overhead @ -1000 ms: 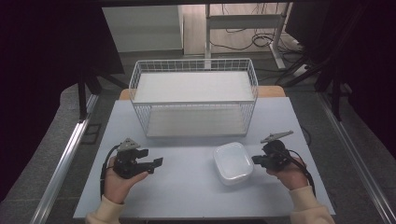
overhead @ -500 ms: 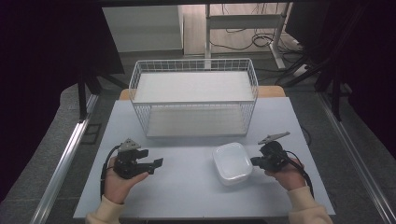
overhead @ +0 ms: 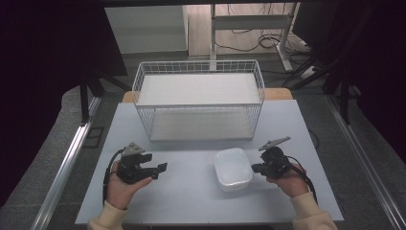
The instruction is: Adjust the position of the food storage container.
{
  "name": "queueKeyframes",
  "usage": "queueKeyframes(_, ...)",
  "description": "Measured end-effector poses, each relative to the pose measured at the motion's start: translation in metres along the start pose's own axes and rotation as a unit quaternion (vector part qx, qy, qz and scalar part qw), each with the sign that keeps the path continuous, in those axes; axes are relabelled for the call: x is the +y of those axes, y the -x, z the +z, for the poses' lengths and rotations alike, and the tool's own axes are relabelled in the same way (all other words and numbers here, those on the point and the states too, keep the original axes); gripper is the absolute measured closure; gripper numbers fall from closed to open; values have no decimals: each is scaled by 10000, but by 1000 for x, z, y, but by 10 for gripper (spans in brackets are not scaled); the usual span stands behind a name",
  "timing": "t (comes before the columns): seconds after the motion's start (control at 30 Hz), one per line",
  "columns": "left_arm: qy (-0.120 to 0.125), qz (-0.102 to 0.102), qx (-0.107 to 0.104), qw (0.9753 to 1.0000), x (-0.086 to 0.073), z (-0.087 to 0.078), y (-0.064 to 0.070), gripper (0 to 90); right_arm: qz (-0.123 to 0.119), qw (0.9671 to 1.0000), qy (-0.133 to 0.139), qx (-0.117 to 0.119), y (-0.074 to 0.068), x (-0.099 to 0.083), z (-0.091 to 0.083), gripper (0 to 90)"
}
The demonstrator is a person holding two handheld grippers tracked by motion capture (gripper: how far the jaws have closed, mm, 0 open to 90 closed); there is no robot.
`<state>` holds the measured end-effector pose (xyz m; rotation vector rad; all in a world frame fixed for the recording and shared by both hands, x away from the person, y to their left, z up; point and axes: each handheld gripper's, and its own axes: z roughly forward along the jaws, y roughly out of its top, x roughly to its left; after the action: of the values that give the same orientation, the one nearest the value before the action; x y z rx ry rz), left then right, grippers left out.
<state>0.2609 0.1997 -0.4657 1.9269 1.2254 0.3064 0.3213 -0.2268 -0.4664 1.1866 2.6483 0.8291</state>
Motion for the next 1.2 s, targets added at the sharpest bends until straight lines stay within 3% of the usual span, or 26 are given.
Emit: queueKeyframes(1.2, 3, -26, -56, 10000, 0, 0, -1, 268, -320, 9994, 72, 90, -18, 7, 13, 900)
